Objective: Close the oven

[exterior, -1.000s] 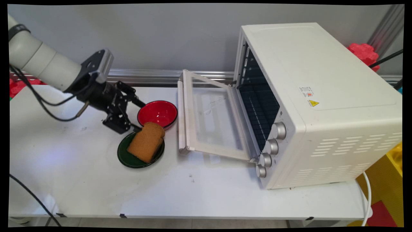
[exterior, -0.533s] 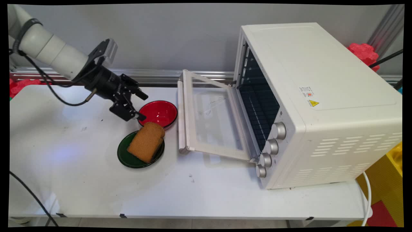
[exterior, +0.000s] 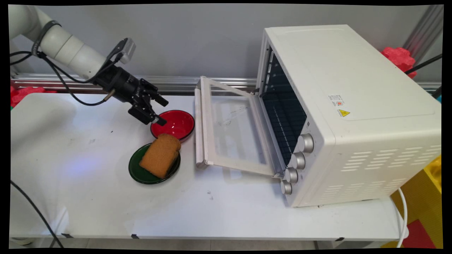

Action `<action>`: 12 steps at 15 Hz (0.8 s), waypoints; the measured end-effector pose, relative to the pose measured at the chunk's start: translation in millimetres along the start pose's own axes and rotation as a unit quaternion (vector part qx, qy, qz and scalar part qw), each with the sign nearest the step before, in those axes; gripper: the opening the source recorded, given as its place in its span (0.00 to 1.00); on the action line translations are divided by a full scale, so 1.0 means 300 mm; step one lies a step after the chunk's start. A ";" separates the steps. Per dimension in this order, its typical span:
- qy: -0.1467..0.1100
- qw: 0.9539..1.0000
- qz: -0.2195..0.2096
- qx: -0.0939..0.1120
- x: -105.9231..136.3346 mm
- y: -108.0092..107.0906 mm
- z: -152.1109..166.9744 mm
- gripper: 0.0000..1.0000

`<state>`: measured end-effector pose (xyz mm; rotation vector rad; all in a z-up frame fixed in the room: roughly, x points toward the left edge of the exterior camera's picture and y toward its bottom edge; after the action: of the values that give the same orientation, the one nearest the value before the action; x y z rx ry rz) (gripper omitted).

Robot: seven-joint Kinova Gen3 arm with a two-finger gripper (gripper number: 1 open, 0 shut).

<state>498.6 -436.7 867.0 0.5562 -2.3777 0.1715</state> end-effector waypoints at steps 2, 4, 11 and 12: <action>0.003 1.000 -0.003 -0.007 -0.004 -0.018 0.008 1.00; 0.006 1.000 -0.007 -0.013 -0.007 -0.031 0.015 0.00; 0.006 1.000 -0.012 -0.027 -0.023 -0.057 0.037 0.00; 0.006 1.000 -0.012 -0.028 -0.026 -0.059 0.040 0.00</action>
<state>504.4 -453.1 852.3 0.5551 -2.3550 0.0985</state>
